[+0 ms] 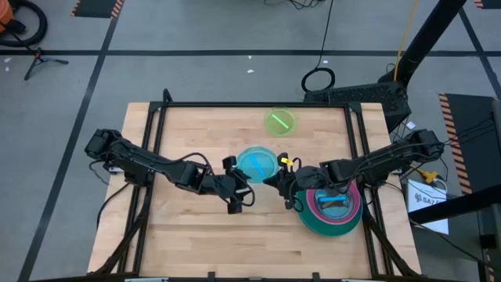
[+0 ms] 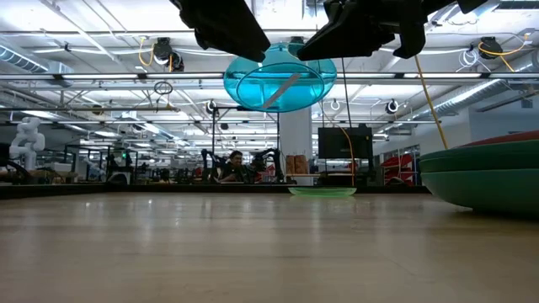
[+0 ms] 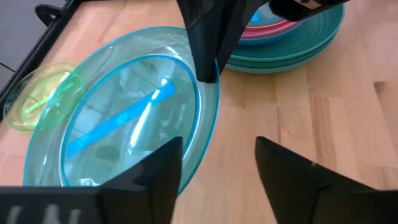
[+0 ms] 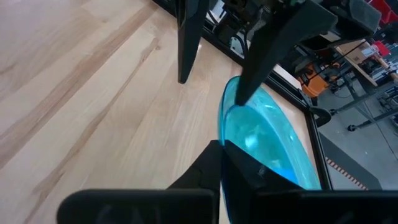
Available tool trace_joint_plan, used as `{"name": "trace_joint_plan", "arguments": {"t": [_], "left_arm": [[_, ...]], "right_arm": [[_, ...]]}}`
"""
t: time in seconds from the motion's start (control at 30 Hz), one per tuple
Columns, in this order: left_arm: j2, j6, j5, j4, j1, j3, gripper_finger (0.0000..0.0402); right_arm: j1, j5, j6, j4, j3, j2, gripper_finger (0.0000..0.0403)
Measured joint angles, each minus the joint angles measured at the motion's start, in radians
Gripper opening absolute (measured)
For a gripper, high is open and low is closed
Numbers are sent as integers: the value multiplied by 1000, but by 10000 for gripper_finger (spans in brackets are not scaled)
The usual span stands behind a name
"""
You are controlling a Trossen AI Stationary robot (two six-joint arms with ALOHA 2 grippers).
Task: Stack plastic plates
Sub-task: Stack the light blue plate on top of the light blue plate
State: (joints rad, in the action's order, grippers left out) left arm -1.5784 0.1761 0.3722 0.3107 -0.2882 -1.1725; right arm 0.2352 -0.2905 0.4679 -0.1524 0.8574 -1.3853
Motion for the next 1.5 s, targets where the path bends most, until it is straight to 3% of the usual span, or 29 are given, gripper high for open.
{"name": "trace_joint_plan", "arguments": {"t": [0.17,0.23,0.37,0.53,0.77,0.9,1.07,1.37,1.5], "left_arm": [[0,-44,41,5,0,0,260],[2,-73,46,15,0,0,270],[20,-111,49,52,0,0,275],[41,-166,56,63,0,0,276],[88,-191,109,143,-2,0,276],[97,-157,154,216,-4,-1,276],[95,-117,176,300,-4,-1,276],[95,-95,199,328,-4,-1,276],[95,-84,199,337,-4,-1,276]], "right_arm": [[0,-9,0,9,0,1,3],[1,-58,-2,32,0,6,3],[8,-134,-53,114,0,41,3],[10,-155,-172,230,0,95,3],[57,-100,-346,477,0,221,3],[110,-91,-537,703,45,306,2],[180,55,-808,898,133,366,1],[303,108,-1211,1125,177,363,1],[343,113,-1295,1164,177,335,1]]}}
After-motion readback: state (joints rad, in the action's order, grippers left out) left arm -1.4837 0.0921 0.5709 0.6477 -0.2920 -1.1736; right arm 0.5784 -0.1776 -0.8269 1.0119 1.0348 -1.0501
